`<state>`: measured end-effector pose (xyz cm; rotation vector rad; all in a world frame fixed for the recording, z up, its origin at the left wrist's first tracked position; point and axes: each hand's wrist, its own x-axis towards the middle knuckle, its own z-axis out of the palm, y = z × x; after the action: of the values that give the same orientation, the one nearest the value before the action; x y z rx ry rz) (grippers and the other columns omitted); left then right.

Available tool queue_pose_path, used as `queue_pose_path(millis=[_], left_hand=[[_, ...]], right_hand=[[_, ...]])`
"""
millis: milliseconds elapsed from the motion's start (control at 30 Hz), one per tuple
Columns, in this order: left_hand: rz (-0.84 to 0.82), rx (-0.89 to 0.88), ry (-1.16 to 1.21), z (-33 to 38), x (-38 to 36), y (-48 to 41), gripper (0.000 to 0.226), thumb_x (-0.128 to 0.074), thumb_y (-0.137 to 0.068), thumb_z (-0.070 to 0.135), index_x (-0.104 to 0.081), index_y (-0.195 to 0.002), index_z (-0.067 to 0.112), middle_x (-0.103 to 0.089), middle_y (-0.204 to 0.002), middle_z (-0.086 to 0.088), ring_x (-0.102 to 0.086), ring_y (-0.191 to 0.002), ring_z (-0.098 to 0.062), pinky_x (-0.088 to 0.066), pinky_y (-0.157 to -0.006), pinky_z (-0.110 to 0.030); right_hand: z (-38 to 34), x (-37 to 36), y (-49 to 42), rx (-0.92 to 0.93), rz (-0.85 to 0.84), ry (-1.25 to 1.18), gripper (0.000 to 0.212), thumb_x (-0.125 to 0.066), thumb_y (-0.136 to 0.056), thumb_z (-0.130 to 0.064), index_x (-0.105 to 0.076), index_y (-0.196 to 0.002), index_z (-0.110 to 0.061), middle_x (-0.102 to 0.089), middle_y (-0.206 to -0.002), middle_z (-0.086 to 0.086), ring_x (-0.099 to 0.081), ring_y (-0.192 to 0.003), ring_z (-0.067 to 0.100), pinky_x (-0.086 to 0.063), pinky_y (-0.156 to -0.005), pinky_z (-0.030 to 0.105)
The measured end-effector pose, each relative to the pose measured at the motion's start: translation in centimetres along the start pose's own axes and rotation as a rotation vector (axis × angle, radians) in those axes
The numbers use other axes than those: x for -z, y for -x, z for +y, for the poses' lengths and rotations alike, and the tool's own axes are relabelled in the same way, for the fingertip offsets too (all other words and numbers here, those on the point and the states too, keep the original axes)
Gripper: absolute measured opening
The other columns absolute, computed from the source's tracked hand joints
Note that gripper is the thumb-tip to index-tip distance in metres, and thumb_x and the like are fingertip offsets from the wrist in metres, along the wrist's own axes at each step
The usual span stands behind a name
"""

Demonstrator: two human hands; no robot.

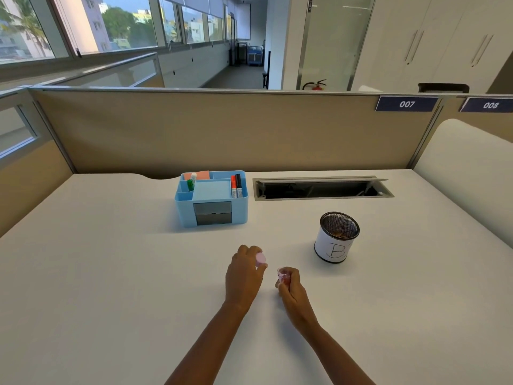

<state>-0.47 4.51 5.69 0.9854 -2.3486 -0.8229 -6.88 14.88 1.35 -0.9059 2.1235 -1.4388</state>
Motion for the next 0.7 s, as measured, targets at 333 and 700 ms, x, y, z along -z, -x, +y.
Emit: queue_pose_path(millis=[333,700], left_hand=[[-0.217,-0.162,-0.506,-3.7,-1.9,-0.1,0.024,-0.041,-0.093,0.018,-0.052,-0.113,0.01,-0.056,-0.118,-0.01,-0.051,-0.105,-0.022,-0.043,-0.087,-0.03],[-0.283,-0.128,-0.516,-4.0,-2.2,-0.6,0.06,-0.053,-0.083,0.049,-0.036,-0.13,0.016,-0.048,-0.129,-0.007,-0.045,-0.116,-0.023,-0.039,-0.095,-0.032]], right_hand=[[-0.2,1.9,-0.5,0.056,0.048,-0.007,0.026,-0.045,-0.091,-0.002,-0.045,-0.117,-0.007,-0.047,-0.114,0.008,-0.047,-0.102,0.012,-0.035,-0.082,-0.003],[-0.4,5.0,-1.4,0.101,0.168,-0.038,0.031,-0.056,-0.085,-0.001,-0.05,-0.114,-0.01,-0.054,-0.111,0.01,-0.054,-0.1,0.023,-0.042,-0.084,0.021]])
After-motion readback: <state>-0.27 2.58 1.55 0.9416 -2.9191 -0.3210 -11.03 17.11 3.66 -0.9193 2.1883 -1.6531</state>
